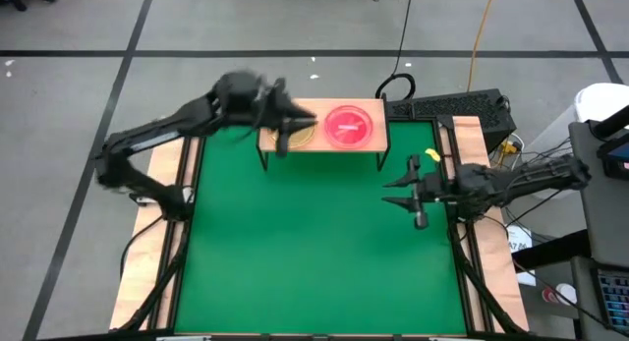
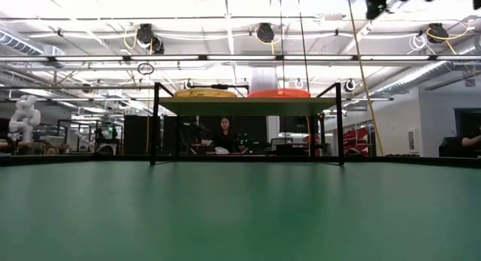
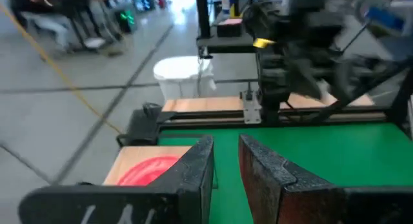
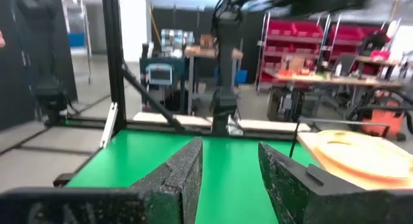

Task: Place and stack plates onto a shelf
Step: Return to Home Position

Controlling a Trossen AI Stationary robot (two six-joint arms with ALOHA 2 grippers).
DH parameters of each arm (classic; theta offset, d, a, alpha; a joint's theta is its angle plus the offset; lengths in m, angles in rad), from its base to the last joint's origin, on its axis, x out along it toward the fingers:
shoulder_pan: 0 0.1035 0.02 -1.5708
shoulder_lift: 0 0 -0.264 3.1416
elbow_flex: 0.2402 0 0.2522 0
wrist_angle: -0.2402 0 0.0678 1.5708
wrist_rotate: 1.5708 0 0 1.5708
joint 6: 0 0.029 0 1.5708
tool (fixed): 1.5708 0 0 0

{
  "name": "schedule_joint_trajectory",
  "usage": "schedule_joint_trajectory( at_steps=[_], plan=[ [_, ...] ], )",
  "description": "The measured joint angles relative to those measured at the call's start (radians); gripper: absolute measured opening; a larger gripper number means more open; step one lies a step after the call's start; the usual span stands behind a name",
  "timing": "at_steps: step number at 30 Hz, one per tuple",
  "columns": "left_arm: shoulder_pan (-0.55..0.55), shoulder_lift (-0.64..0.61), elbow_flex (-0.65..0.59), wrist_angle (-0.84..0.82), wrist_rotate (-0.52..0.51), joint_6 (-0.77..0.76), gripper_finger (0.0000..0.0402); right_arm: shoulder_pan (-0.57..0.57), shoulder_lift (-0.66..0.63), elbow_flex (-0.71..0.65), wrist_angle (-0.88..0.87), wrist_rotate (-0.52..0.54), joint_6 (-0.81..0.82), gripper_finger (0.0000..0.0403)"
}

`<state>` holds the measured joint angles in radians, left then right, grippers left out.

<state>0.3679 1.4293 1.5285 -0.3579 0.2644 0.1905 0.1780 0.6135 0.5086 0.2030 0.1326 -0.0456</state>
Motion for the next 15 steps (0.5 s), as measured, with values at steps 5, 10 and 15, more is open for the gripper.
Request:
schedule_joint_trajectory(
  at_steps=[5, 10, 15],
  plan=[
    [-0.176, -0.251, -0.223, 0.043, -0.226, -0.001, 0.0077, 0.000, -0.212, -0.152, 0.076, 0.012, -0.016, 0.0132],
    [-0.265, -0.515, -0.507, 0.137, -0.295, -0.126, 0.0076, -0.002, -0.344, -0.322, 0.289, 0.115, -0.088, 0.0132],
    [-0.307, -0.782, -0.759, 0.254, -0.374, -0.214, 0.0076, -0.002, -0.404, -0.391, 0.333, 0.141, -0.163, 0.0132]
  ],
)
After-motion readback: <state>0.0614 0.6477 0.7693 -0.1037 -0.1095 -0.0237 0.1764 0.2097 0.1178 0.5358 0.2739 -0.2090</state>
